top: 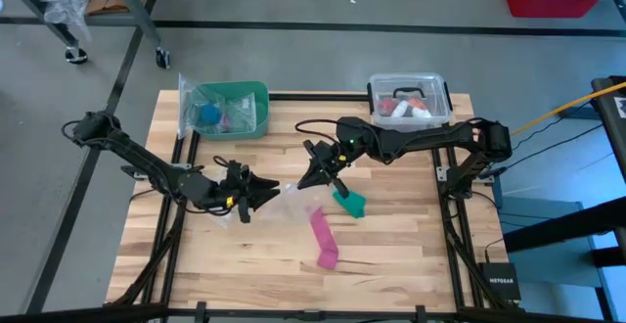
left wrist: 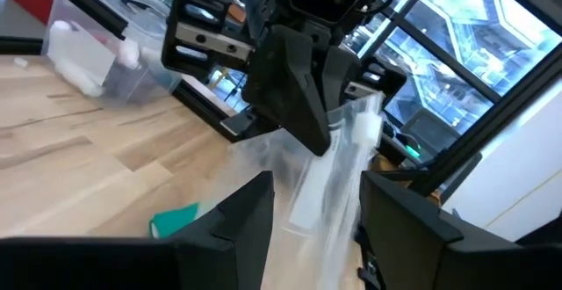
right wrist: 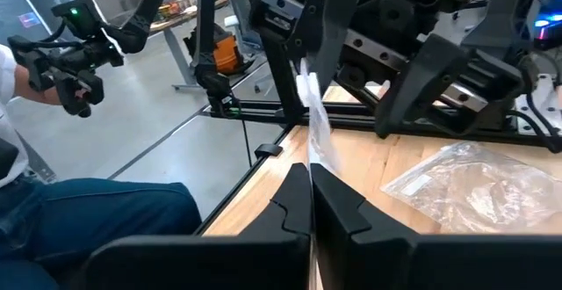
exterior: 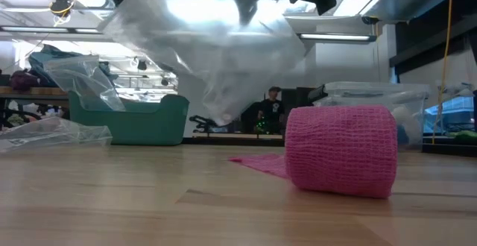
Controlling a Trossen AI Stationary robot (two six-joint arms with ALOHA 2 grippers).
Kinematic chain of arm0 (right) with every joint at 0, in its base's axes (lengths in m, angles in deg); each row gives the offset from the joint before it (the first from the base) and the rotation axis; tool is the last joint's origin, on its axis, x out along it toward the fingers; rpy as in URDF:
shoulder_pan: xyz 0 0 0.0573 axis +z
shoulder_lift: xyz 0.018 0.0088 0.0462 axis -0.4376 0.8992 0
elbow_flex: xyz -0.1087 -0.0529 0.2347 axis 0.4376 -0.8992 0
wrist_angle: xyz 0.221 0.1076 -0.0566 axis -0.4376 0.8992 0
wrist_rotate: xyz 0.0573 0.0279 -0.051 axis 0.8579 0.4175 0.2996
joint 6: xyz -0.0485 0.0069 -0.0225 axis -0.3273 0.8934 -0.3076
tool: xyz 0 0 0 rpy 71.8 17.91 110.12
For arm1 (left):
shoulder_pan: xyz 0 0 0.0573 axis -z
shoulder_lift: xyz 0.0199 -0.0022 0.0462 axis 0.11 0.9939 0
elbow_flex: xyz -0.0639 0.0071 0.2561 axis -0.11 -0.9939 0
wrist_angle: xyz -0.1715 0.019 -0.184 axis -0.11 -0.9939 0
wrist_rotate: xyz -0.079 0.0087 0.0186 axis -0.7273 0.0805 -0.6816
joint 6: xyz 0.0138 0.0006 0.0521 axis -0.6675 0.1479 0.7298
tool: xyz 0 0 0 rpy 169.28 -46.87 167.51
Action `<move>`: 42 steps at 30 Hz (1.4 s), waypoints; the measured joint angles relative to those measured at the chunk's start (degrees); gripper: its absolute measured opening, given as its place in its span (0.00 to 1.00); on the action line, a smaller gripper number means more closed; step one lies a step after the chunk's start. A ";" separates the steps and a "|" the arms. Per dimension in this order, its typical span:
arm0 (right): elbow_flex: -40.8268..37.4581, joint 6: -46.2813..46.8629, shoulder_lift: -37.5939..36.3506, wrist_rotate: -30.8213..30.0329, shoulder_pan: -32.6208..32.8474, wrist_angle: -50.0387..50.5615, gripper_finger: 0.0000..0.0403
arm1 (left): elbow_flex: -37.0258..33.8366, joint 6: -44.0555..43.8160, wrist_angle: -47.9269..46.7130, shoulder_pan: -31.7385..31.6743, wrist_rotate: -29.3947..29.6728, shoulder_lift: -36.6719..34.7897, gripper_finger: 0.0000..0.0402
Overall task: Roll bandage
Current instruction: Open the transparent zip bag
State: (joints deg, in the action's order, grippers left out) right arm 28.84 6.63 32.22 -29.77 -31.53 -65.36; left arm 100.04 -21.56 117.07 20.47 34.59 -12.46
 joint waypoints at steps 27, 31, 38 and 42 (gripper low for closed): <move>0.00 -0.70 0.00 -0.49 -0.04 -2.11 0.00 | 0.00 2.32 -4.31 0.00 -0.04 0.05 0.40; 0.00 -0.09 0.00 -0.52 -0.04 -4.40 0.00 | 0.00 2.32 -5.48 0.00 -0.07 0.07 0.40; 0.00 0.57 0.00 -4.83 -0.04 -5.83 0.00 | 0.00 2.32 -6.26 0.00 -1.55 0.07 0.40; 0.00 0.57 0.02 -6.34 -0.04 -4.45 0.00 | 0.00 2.11 -5.84 0.00 -3.14 0.07 0.40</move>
State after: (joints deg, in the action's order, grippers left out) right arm 28.84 7.20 32.23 -36.11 -31.58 -69.81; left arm 100.04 -19.45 111.23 20.47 31.45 -12.39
